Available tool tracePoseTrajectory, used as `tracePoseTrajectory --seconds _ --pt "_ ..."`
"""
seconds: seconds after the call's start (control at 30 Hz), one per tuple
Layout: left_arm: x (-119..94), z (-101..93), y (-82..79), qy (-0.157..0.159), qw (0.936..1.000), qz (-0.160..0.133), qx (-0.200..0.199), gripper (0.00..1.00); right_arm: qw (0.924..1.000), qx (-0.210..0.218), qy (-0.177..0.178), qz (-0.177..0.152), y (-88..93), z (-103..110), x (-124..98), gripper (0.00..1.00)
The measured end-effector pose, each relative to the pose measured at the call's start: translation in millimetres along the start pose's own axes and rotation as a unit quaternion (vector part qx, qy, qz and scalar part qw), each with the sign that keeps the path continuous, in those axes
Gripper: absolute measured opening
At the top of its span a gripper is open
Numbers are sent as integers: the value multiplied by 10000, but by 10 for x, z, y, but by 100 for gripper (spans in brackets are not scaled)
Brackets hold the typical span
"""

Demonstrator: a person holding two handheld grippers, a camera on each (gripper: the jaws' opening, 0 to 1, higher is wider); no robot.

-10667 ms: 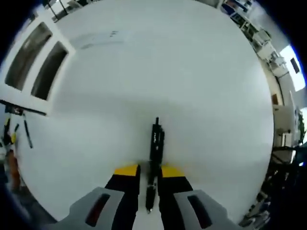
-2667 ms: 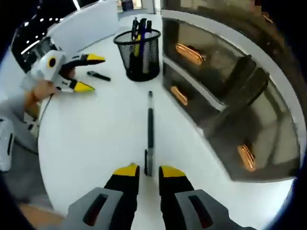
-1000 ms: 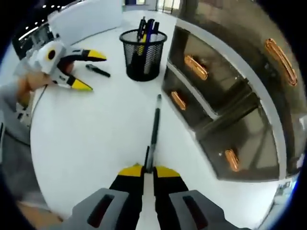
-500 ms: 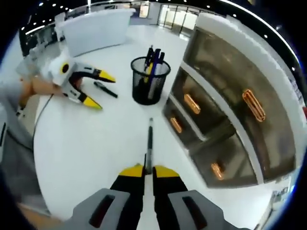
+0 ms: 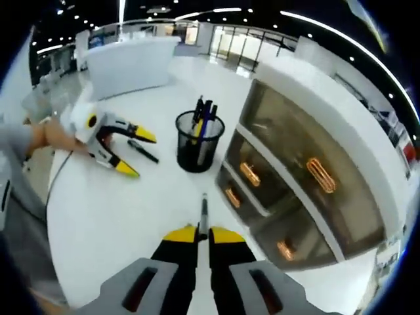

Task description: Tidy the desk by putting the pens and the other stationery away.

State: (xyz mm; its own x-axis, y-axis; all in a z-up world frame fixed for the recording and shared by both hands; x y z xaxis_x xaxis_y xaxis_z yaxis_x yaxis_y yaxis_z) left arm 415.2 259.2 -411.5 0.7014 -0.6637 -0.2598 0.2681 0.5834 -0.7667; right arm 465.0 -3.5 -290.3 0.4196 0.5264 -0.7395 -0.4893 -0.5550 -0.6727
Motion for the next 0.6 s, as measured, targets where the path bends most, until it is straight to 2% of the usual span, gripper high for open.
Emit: tracePoseTrajectory --seconds 0.17,0.3,0.6 --pt "2 3 2 -7 10000 2 1 45 9998 -14 74 -195 -40 9 -62 4" --pt "8 2 4 3 10000 5 2 45 9988 27 139 -478 -115 1 -130 4" --pt "6 0 6 -12 10000 3 6 45 9960 97 105 -877 -205 11 -165 4"
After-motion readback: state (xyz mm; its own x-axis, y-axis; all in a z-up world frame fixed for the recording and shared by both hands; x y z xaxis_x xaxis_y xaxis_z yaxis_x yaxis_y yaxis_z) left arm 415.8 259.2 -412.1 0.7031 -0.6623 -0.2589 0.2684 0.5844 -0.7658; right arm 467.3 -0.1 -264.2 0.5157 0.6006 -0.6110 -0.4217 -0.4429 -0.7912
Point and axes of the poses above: the point that each gripper's makers call its tool centre point, and the gripper's own axes: x roughly forward along the fingers, z roughly to its left, y roughly out of its underside, the point moved 9 cm from there along -x, roughly backward along the fingers, and after that the axes turned 15 degrees about x, right-handed, at the moved point
